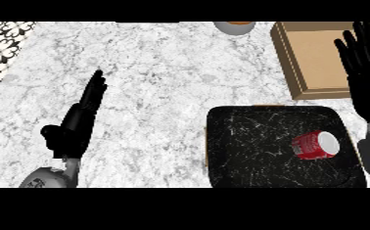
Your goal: Pick the can from the tray and place it in the cardboard box
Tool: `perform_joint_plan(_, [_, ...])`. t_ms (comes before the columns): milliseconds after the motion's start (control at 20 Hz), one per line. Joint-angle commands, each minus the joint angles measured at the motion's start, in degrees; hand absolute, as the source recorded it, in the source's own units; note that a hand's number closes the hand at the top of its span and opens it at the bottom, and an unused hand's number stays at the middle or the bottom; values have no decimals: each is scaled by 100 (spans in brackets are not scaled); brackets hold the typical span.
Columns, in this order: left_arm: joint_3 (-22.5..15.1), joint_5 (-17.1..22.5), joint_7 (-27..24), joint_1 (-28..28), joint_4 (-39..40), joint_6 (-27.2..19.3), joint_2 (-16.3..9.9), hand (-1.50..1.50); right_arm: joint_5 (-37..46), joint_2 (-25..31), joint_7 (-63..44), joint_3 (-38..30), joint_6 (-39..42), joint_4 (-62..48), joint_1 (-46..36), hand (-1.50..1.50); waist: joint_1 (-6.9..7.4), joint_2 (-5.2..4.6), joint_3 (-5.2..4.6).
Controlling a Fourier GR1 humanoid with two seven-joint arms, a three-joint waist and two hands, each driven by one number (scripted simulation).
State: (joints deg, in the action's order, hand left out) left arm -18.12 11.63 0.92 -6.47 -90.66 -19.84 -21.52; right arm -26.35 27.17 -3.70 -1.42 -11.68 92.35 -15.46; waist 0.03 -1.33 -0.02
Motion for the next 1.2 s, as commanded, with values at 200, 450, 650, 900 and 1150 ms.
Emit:
perform_joint_plan(200, [-269, -269, 70, -583, 152, 644, -194, 0, 245, 499, 369, 816, 1795, 198, 1643, -150, -255, 137, 10])
perform_joint_plan(450, [-389, -126, 87, -371, 55, 826, -205, 0, 2631, 1743, 1389, 828, 1203, 113, 1651, -150, -338, 150, -12])
perform_joint_plan(650, [-398, -71, 180, -428, 136, 905, -163, 0, 3959, 2020, 2766, 1008, 601, 130, 2344, -150, -420, 182, 19])
perform_joint_plan(900, [-459, -196, 53, -315, 142, 1053, -185, 0, 4455, 2451, 3083, 456, -87, 961, 3357, -150, -268, 184, -6])
perform_joint_plan(1150, [-346, -278, 69, -624, 402, 1201, -44, 0, 4160, 3124, 2580, -276, 720, 1763, 4308, -150, -195, 157, -8])
